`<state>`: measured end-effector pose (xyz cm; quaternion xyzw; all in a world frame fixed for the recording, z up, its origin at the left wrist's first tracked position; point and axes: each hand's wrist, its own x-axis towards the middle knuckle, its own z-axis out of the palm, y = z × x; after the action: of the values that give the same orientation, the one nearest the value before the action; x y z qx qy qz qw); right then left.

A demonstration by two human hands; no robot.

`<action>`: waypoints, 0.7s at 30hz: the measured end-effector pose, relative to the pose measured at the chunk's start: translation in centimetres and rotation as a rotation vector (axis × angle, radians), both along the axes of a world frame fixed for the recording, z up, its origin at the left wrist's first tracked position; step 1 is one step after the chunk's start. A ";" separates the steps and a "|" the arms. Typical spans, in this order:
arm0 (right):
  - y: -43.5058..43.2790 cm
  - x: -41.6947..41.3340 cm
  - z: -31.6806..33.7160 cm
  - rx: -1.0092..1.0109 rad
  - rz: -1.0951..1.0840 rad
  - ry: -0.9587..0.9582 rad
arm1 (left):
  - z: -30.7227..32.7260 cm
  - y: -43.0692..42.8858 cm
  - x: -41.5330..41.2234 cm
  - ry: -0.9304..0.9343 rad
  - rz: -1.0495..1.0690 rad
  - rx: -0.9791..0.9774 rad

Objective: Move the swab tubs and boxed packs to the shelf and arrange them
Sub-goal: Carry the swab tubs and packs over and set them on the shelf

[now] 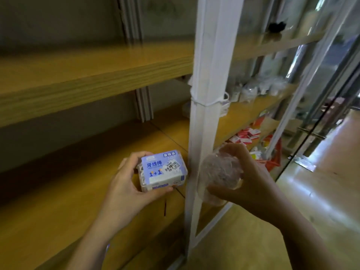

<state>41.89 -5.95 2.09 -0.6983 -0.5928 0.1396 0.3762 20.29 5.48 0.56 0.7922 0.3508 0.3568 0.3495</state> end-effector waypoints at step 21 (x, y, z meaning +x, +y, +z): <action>-3.9 22.8 1.0 0.021 0.004 -0.062 | -1.9 -3.4 24.4 0.126 0.245 0.270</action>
<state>64.67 -9.87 3.08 -0.6971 -0.6068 0.1123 0.3649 44.64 2.06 -1.39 0.8040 0.4148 0.3901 0.1713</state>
